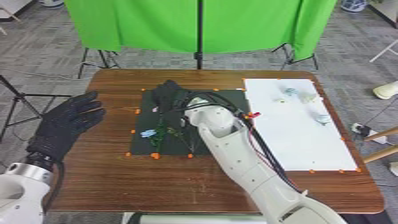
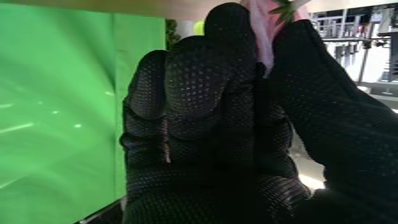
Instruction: Arrange flowers
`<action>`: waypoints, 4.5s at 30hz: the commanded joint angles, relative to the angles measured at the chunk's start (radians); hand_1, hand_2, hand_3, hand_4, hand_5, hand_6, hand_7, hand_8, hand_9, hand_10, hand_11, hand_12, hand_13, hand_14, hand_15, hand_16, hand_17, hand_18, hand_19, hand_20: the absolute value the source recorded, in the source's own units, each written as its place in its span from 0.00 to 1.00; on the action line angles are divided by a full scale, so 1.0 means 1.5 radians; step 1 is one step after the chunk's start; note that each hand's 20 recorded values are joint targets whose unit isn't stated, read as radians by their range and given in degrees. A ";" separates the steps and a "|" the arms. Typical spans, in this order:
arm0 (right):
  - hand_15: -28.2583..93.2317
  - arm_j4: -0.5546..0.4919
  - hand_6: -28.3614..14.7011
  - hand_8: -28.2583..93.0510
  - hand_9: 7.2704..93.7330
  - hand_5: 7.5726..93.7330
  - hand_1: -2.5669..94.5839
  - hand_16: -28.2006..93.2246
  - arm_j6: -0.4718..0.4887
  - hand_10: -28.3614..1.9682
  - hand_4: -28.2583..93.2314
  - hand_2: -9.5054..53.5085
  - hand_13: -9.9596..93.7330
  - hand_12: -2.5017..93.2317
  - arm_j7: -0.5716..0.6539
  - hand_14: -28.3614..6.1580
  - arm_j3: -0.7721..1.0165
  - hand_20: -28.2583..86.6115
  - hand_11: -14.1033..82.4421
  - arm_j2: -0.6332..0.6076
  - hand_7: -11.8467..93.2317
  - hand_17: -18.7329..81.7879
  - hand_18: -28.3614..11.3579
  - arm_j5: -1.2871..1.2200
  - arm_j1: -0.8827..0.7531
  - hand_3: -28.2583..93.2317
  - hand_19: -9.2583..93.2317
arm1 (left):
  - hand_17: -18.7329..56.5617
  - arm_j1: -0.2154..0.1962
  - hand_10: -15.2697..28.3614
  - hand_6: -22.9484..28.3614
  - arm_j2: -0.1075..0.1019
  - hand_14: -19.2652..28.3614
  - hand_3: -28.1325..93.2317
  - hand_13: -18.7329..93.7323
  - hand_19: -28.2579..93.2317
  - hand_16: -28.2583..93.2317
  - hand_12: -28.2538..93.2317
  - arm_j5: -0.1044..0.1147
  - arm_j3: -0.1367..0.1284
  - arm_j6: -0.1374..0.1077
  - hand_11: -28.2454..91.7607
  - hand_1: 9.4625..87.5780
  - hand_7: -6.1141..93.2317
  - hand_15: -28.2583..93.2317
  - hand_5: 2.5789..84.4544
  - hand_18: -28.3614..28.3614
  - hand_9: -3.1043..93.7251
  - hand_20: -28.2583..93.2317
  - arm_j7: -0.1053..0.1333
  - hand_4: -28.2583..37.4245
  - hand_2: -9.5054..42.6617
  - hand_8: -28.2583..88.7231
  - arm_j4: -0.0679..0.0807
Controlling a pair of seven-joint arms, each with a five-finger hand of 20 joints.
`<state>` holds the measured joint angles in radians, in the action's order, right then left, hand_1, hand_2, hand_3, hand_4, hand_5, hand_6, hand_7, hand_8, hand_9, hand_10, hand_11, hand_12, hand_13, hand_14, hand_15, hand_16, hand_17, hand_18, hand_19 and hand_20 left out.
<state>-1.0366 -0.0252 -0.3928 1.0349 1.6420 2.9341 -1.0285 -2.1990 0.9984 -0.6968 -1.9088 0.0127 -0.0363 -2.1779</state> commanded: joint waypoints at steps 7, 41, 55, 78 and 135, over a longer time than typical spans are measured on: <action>0.70 0.002 0.71 0.10 0.88 0.70 0.52 0.57 -0.001 0.90 0.00 0.00 0.81 0.53 0.099 0.85 -0.036 0.60 0.35 -0.007 0.59 0.46 0.35 0.318 0.005 0.91 0.81 | 0.14 0.004 0.65 0.53 -0.004 0.71 0.82 0.36 0.65 0.19 0.35 0.004 0.009 0.010 0.52 0.21 0.31 0.65 0.41 0.87 0.33 0.29 -0.009 0.00 0.24 0.13 0.008; 0.78 -0.048 0.71 0.02 0.70 0.63 0.30 0.47 -0.039 0.71 0.00 0.01 0.75 0.30 0.246 0.73 -0.135 0.60 0.58 -0.037 0.48 0.44 0.32 0.016 0.055 0.94 0.82 | 0.14 -0.018 0.65 0.53 0.007 0.71 0.82 0.36 0.65 0.19 0.35 0.003 -0.001 0.004 0.52 0.21 0.31 0.65 0.41 0.87 0.33 0.29 -0.012 0.00 0.25 0.13 0.000; 0.71 -0.215 0.65 0.04 0.48 0.44 0.23 0.40 0.021 0.63 0.00 0.04 0.55 0.26 0.274 0.68 -0.122 0.57 0.55 -0.228 0.44 0.36 0.31 -0.120 0.072 0.96 0.73 | 0.14 -0.067 0.65 0.53 0.058 0.71 0.82 0.36 0.65 0.19 0.35 -0.004 -0.029 -0.001 0.52 0.21 0.31 0.65 0.41 0.87 0.33 0.29 -0.005 0.00 0.24 0.13 -0.014; 0.46 -0.451 0.56 0.11 0.28 0.30 0.22 0.35 0.049 0.53 0.00 0.00 0.35 0.23 0.516 0.50 0.269 0.42 0.34 -0.532 0.29 0.30 0.30 -0.290 -0.347 0.97 0.60 | 0.14 -0.101 0.65 0.53 0.088 0.71 0.82 0.36 0.65 0.19 0.35 -0.007 -0.064 0.000 0.52 0.21 0.31 0.65 0.40 0.87 0.33 0.28 -0.011 0.00 0.24 0.13 -0.025; 0.68 -0.474 0.66 0.14 0.99 0.81 0.49 0.46 -0.100 0.84 0.00 0.00 0.91 0.45 0.514 0.77 0.128 0.58 0.35 -0.473 0.53 0.52 0.26 -0.206 -0.303 0.96 0.88 | 0.14 -0.099 0.65 0.53 0.066 0.71 0.82 0.36 0.65 0.19 0.35 -0.002 -0.070 -0.007 0.52 0.21 0.31 0.65 0.40 0.87 0.33 0.28 -0.022 0.00 0.24 0.13 -0.028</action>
<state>-1.6773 -0.0301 0.5020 1.3580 0.8665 2.5992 -1.6301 -2.3313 1.0885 -0.7004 -2.0122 0.0129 -0.0645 -2.2137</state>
